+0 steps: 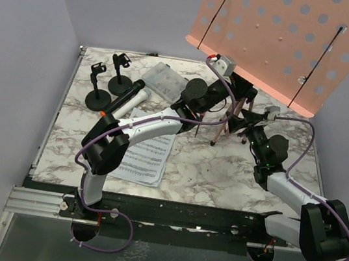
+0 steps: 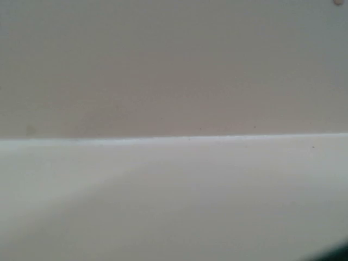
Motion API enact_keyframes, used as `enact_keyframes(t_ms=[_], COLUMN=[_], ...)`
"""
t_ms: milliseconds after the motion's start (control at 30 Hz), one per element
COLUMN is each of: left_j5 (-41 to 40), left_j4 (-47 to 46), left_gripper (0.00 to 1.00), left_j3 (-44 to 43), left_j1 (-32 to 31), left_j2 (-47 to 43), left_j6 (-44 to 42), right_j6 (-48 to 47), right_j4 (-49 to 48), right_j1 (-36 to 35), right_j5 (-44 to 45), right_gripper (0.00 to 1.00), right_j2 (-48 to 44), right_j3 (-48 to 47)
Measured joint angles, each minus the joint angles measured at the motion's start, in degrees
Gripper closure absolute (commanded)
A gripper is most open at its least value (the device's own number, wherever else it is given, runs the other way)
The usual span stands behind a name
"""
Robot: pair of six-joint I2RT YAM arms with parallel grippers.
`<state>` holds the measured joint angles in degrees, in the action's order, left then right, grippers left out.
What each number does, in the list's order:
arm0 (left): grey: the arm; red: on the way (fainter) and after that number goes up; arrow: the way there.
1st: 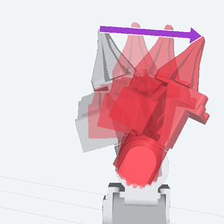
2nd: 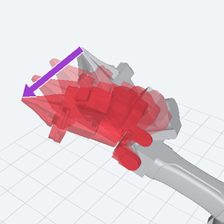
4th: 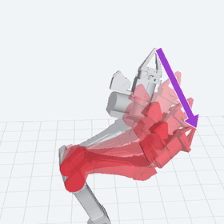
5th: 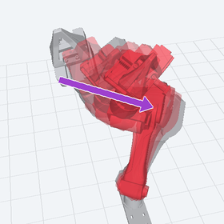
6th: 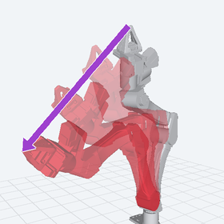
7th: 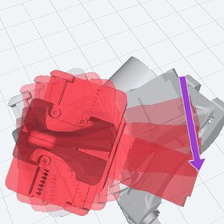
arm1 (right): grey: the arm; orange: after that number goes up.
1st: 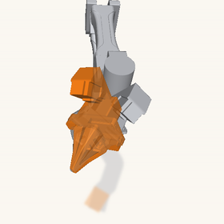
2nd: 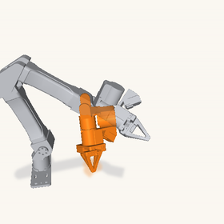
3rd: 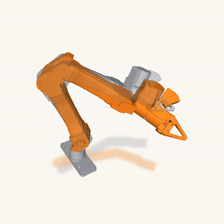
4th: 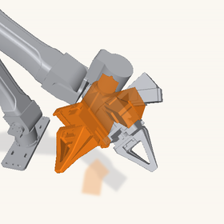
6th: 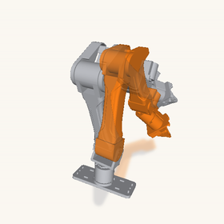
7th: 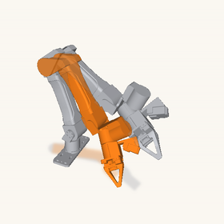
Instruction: Pack up the instrument practice props
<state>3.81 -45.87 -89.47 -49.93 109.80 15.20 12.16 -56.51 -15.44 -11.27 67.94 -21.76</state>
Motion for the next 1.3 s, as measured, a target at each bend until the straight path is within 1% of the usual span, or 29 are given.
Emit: enact_keyframes(t_ms=[67, 133, 167, 267, 333, 467, 600, 733, 867, 1100, 1200, 1300], left_j5=[-1.0, -1.7, -2.0, -2.1, -2.3, -3.7, -4.4, -4.5, -4.5, -4.4, -4.3, -3.5], left_j4=[-1.0, -1.7, -2.0, -2.2, -2.0, -1.8, -1.7, -1.7, -1.7, -1.6, -1.6, -1.6], left_gripper=[1.00, 1.00, 1.00, 1.00, 1.00, 1.00, 1.00, 1.00, 1.00, 1.00, 1.00, 1.00], left_j3=[0.7, 1.3, 1.6, 1.9, 1.9, 2.2, 2.6, 2.7, 2.7, 2.7, 2.7, 2.7], left_j1=[0.1, 0.2, 0.2, 0.2, 0.1, 0.0, 0.8, 1.2, 1.6, 1.6, 1.6, 1.6], left_j2=[-0.2, -0.3, -0.4, -0.5, -0.5, -0.6, -0.9, -1.1, -1.1, -1.1, -1.1, -1.1], left_j6=[-0.3, -0.8, -1.1, -1.8, -2.7, -4.2, -4.6, -4.6, -4.6, -4.8, -4.8, -4.6], right_j6=[0.3, 0.5, 0.5, 0.4, -0.3, -2.4, -4.9, -6.7, -7.3, -7.2, -7.0, -6.7], right_j4=[0.4, 1.2, 1.4, 3.1, 5.6, 8.6, 6.5, 5.0, 3.1, -5.2, -7.6, -9.7], right_j1=[0.0, 0.1, 0.1, 0.0, 0.0, -0.1, 0.2, 0.2, 0.2, 0.2, 0.2, 0.2], right_j5=[0.4, 0.9, 1.0, 0.6, 0.0, -0.2, 2.3, 3.8, 3.2, 0.5, 0.0, 0.0], right_gripper=[0.44, 0.45, 0.42, 0.28, 0.22, 0.12, 0.09, 0.09, 0.09, 0.09, 0.12, 0.18], right_j2=[0.9, 1.2, 1.2, 0.0, -2.4, -8.6, -9.7, -6.1, -1.4, 5.4, 8.2, 11.1], right_j3=[-1.2, -1.9, -2.0, -2.0, -2.0, -1.9, -0.8, -0.5, -1.3, -4.5, -6.6, -8.4])
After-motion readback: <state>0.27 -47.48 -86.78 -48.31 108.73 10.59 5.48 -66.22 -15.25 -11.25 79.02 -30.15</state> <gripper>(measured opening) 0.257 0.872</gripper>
